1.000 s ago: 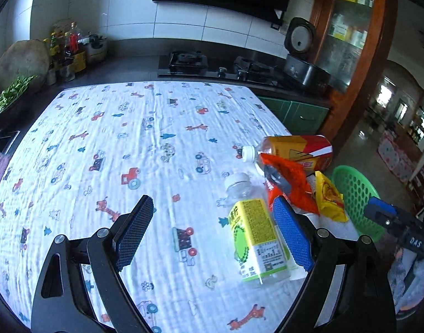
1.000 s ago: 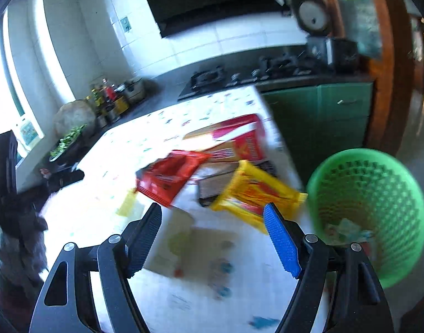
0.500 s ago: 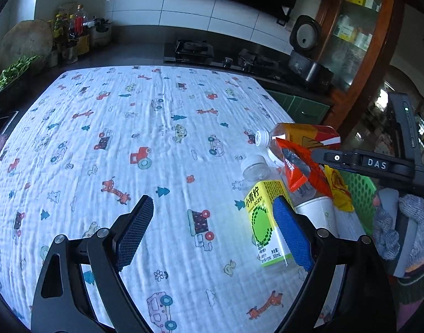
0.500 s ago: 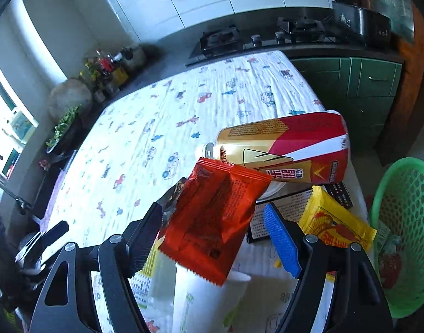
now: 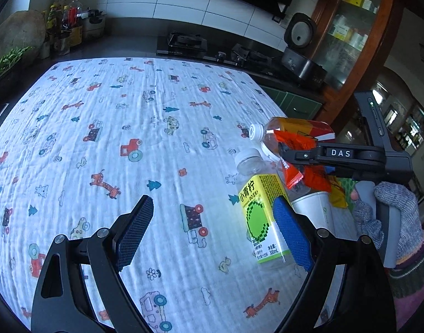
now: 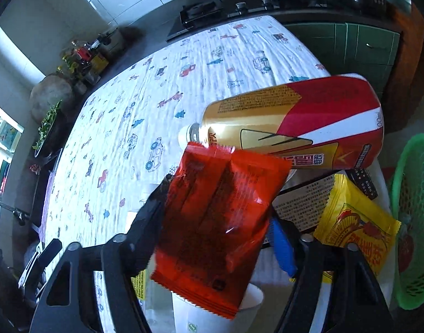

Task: Collect trash
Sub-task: 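Grasp the red snack bag with the right tool and lift it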

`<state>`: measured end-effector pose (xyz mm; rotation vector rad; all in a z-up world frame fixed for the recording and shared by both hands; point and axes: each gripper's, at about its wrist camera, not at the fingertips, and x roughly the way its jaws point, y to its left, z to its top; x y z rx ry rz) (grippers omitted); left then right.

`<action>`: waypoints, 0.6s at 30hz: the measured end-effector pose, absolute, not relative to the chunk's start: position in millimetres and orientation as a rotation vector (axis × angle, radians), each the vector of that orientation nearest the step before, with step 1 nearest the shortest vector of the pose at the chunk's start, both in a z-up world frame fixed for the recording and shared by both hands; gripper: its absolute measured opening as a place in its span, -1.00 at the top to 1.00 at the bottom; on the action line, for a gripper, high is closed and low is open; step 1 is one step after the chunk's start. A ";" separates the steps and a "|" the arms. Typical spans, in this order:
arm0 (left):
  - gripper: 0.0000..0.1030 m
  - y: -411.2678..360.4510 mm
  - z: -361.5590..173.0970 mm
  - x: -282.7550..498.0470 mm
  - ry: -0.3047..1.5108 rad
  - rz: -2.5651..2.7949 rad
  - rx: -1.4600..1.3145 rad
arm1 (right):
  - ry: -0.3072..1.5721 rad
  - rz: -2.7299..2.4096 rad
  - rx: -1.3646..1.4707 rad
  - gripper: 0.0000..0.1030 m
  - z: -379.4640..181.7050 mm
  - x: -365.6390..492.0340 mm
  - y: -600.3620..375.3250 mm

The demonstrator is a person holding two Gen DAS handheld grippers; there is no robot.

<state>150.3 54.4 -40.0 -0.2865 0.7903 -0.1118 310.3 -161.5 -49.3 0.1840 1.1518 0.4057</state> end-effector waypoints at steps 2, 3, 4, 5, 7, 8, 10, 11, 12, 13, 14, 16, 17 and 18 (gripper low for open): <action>-0.69 50.5 -42.0 151.7 0.798 -0.130 -0.291 | 1.161 0.408 0.192 -0.12 -51.7 309.4 -161.5; -0.69 48.2 -42.7 152.4 0.803 -0.138 -0.289 | 1.157 0.410 0.196 -0.11 -51.7 308.0 -162.0; -0.69 45.1 -43.5 152.8 0.806 -0.147 -0.287 | 1.149 0.412 0.202 -0.09 -50.8 306.8 -163.1; -0.68 41.1 -44.3 153.7 0.811 -0.160 -0.285 | 1.141 0.416 0.208 -0.03 -48.7 305.1 -163.6; -0.68 34.6 -45.5 154.9 0.818 -0.176 -0.281 | 1.124 0.420 0.217 0.08 -43.5 302.4 -165.4; -0.68 30.6 -45.8 155.5 0.821 -0.186 -0.277 | 1.109 0.422 0.222 0.09 -39.7 300.4 -167.2; -0.67 22.3 -47.0 157.7 0.828 -0.204 -0.269 | 1.090 0.423 0.215 0.15 -34.3 297.1 -170.0; -0.66 18.7 -48.1 159.4 0.834 -0.211 -0.270 | 1.074 0.427 0.213 0.17 -30.5 294.1 -172.1; -0.66 16.0 -49.2 161.2 0.840 -0.217 -0.270 | 1.065 0.430 0.212 0.19 -28.8 292.1 -173.2; -0.66 12.7 -50.5 163.5 0.846 -0.223 -0.270 | 1.055 0.433 0.213 0.20 -26.8 290.1 -174.6; -0.64 8.3 -51.8 166.5 0.853 -0.228 -0.269 | 1.044 0.439 0.219 0.23 -24.2 287.4 -176.9; -0.61 2.9 -53.4 171.5 0.865 -0.240 -0.269 | 1.018 0.447 0.230 0.28 -18.8 281.8 -181.9; -0.57 -1.5 -54.6 175.5 0.873 -0.249 -0.269 | 1.010 0.448 0.233 0.31 -17.2 280.2 -183.0; -0.54 -4.6 -55.5 178.5 0.879 -0.253 -0.267 | 0.998 0.450 0.244 0.52 -14.5 277.7 -186.9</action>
